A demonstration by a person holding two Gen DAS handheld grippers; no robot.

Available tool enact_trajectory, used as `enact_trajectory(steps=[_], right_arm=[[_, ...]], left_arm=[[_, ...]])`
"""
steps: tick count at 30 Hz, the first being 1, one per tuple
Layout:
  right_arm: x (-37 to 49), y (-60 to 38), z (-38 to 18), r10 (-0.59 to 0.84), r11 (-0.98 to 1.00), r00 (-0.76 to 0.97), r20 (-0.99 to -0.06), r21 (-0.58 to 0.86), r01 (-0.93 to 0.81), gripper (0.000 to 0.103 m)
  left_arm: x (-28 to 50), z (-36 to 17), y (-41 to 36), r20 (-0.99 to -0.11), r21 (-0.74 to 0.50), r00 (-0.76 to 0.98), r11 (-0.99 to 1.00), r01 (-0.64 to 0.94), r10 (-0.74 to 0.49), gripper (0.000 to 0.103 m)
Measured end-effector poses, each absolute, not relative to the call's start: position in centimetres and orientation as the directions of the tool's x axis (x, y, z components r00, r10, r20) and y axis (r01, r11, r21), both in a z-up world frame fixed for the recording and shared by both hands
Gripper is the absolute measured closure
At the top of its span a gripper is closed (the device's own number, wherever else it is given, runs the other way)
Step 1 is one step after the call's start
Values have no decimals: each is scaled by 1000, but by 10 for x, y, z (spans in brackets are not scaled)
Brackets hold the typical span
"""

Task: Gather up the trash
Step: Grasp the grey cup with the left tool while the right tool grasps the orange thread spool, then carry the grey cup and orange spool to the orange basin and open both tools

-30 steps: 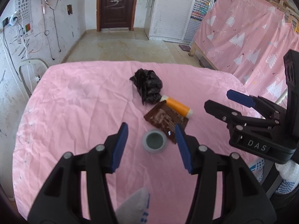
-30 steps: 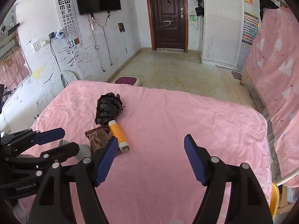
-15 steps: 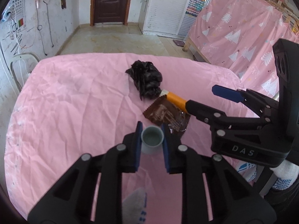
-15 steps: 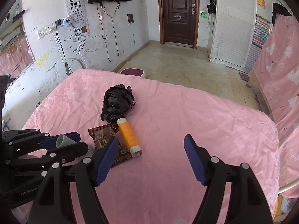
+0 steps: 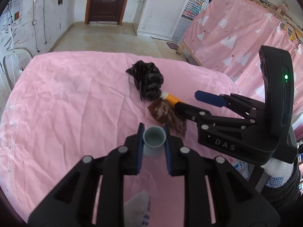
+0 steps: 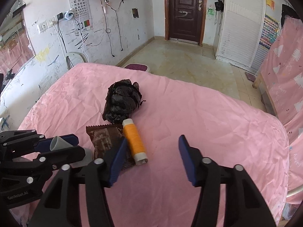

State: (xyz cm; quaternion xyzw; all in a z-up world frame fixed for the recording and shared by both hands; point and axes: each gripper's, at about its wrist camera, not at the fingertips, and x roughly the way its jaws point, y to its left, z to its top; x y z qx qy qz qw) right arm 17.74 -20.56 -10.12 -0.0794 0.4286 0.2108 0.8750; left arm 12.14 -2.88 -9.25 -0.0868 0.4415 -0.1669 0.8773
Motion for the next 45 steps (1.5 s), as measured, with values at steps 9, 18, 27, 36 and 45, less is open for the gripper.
enact_trajectory(steps=[9, 18, 27, 36, 45], right_arm=[[172, -192, -108, 332, 868, 507, -795, 48, -494, 94], [169, -202, -102, 344, 878, 528, -777, 67, -473, 99], [158, -218, -88, 354, 887, 555, -753, 84, -453, 99], [141, -243, -71, 358, 901, 594, -720, 98, -423, 99], [117, -281, -55, 351, 918, 647, -677, 112, -381, 99]], left_arm=[[122, -93, -26, -741, -299, 559, 928, 221, -372, 85], [120, -91, -26, -726, -310, 571, 924, 225, -383, 85], [108, -78, -17, -712, -294, 605, 934, 205, -357, 85], [92, -46, -25, -684, -243, 654, 946, 214, -324, 85], [70, -12, -69, -645, -181, 686, 940, 289, -335, 85]])
